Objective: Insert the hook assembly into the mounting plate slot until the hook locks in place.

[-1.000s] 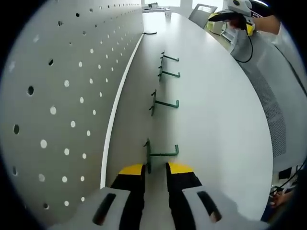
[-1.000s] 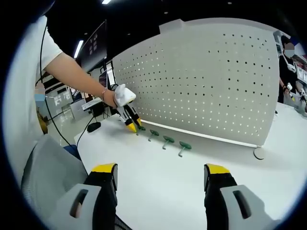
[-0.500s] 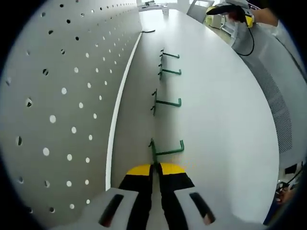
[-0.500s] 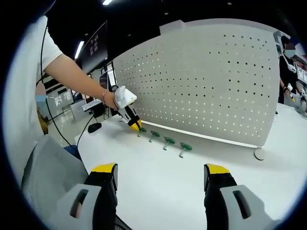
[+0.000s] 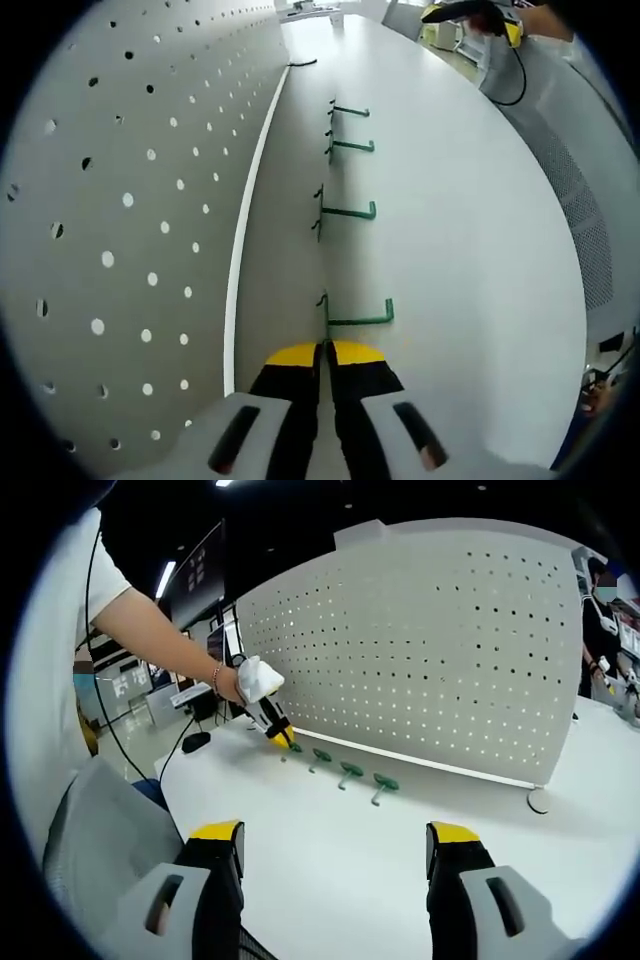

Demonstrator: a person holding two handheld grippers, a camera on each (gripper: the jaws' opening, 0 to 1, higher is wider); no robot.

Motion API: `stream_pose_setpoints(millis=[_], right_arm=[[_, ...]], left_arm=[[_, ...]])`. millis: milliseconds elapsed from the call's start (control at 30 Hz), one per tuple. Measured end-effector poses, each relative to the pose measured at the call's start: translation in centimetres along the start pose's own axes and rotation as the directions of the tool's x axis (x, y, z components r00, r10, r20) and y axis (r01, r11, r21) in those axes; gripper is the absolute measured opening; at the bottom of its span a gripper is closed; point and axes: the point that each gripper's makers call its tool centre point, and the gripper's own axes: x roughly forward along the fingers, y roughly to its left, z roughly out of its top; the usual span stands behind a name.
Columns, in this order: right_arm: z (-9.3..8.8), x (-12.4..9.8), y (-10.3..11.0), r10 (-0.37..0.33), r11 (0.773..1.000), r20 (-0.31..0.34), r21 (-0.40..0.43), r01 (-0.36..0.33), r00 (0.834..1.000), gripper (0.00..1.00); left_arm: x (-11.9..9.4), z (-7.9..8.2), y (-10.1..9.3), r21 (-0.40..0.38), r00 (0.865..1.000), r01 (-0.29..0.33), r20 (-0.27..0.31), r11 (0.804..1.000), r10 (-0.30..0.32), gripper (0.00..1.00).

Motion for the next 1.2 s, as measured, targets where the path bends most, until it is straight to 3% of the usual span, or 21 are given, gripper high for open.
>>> stream_pose_setpoints(millis=[400,533,867,1200], right_arm=[[0.2,0.1,0.0,0.002,1.000,0.003,0.005,-0.002,1.000,0.71],[0.2,0.1,-0.1,0.000,1.000,0.006,0.007,0.000,1.000,0.71],[0.5,-0.1,0.0,0.000,1.000,0.017,0.006,0.000,1.000,0.71],[0.8,-0.1,-0.2,-0.006,1.000,0.032,0.004,0.006,0.999,0.71]], left_arm=[[-0.1,0.0,0.1,-0.030,1.000,-0.013,0.009,0.999,0.013,0.04],[-0.1,0.1,0.1,-0.084,0.999,-0.029,0.041,0.996,0.033,0.03],[-0.7,0.6,0.0,-0.124,0.993,-0.065,0.092,0.990,0.077,0.03],[-2.0,1.8,0.3,-0.176,0.977,-0.115,0.159,0.978,0.143,0.03]])
